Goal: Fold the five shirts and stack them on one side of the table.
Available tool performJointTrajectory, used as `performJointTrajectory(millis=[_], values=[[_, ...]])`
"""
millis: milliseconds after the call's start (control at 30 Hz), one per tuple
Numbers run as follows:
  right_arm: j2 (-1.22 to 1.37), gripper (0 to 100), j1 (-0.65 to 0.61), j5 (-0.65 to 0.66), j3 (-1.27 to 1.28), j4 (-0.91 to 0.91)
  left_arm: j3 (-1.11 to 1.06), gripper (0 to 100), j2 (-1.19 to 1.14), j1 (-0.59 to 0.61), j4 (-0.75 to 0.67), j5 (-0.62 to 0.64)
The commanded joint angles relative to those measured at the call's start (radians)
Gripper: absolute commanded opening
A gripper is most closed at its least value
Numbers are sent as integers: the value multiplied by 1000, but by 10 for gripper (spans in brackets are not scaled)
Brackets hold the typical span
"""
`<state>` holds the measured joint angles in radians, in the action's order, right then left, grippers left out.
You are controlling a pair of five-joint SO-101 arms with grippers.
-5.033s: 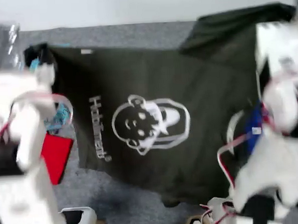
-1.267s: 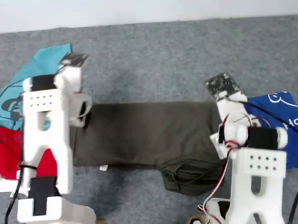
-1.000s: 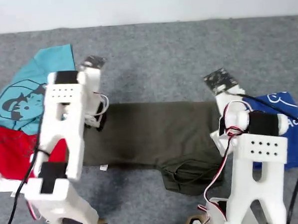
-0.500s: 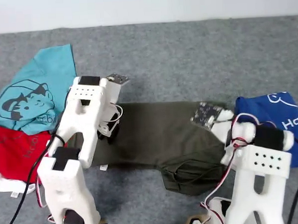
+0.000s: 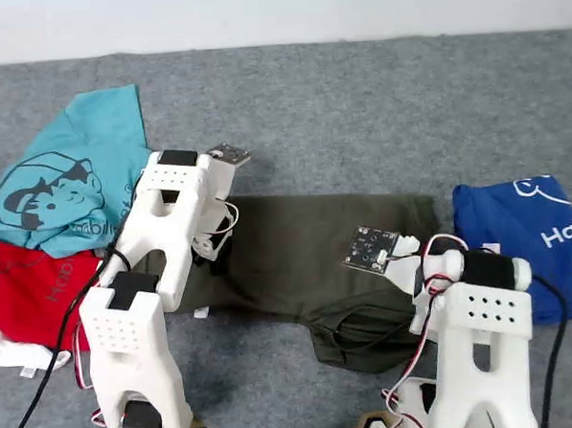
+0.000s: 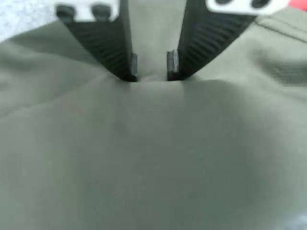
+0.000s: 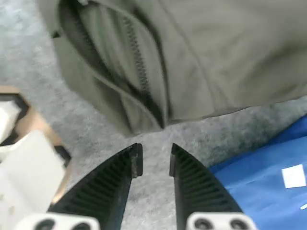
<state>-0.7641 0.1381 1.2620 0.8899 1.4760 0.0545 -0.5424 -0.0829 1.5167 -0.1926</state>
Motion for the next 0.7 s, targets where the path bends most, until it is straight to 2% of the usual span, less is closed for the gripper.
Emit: performJointTrajectory(millis=[0,233,367,533,667], values=[[-5,114,-15,15,40,-90,30,108,34,5,-58,-9],[-4,114,-28,15,160,-194,4,108,37,-3,-51,-8],[-4,114,-25,15,164,-186,5,111,57,-44,61,-14],[-4,114,-27,15,181,-191,8,112,163,-118,216,-98],[-4,113,-44,43,247,-213,4,112,287,-120,239,-106]])
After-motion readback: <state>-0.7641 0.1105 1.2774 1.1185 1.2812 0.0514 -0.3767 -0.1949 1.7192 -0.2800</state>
